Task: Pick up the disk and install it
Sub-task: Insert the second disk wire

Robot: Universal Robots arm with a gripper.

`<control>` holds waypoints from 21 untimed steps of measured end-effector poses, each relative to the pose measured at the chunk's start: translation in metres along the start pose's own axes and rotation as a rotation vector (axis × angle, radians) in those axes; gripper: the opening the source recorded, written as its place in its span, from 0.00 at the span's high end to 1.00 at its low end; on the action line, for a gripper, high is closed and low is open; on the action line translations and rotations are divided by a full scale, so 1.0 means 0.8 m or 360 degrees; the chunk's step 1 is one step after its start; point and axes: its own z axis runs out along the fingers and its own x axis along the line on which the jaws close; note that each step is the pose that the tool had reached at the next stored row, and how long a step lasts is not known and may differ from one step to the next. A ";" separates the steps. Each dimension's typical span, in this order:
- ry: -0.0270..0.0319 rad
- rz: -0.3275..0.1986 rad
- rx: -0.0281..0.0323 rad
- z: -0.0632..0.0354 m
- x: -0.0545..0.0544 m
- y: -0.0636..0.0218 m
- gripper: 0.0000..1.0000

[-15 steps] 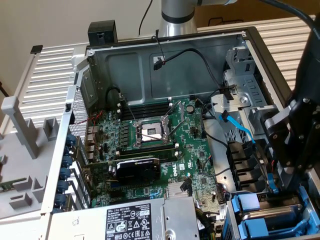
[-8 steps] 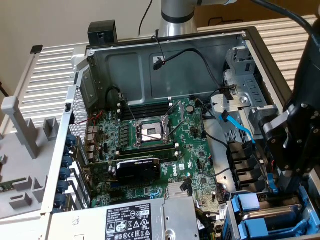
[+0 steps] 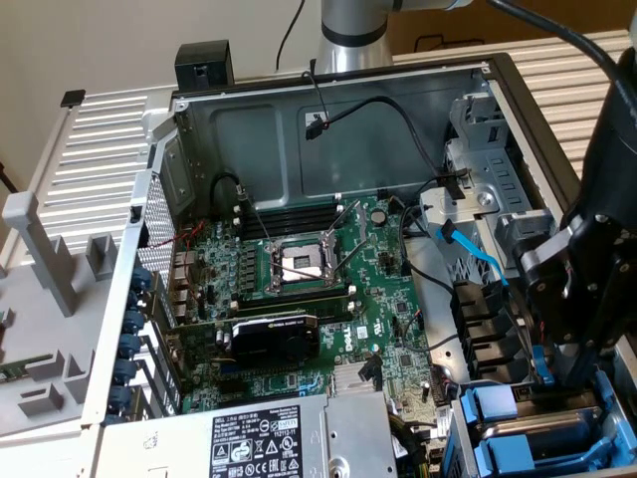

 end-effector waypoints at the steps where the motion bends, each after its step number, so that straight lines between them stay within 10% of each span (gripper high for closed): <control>1: -0.00001 -0.0001 0.00018 0.000 0.000 0.000 0.89; 21: -0.00006 -0.0005 0.00151 0.003 0.000 0.001 0.89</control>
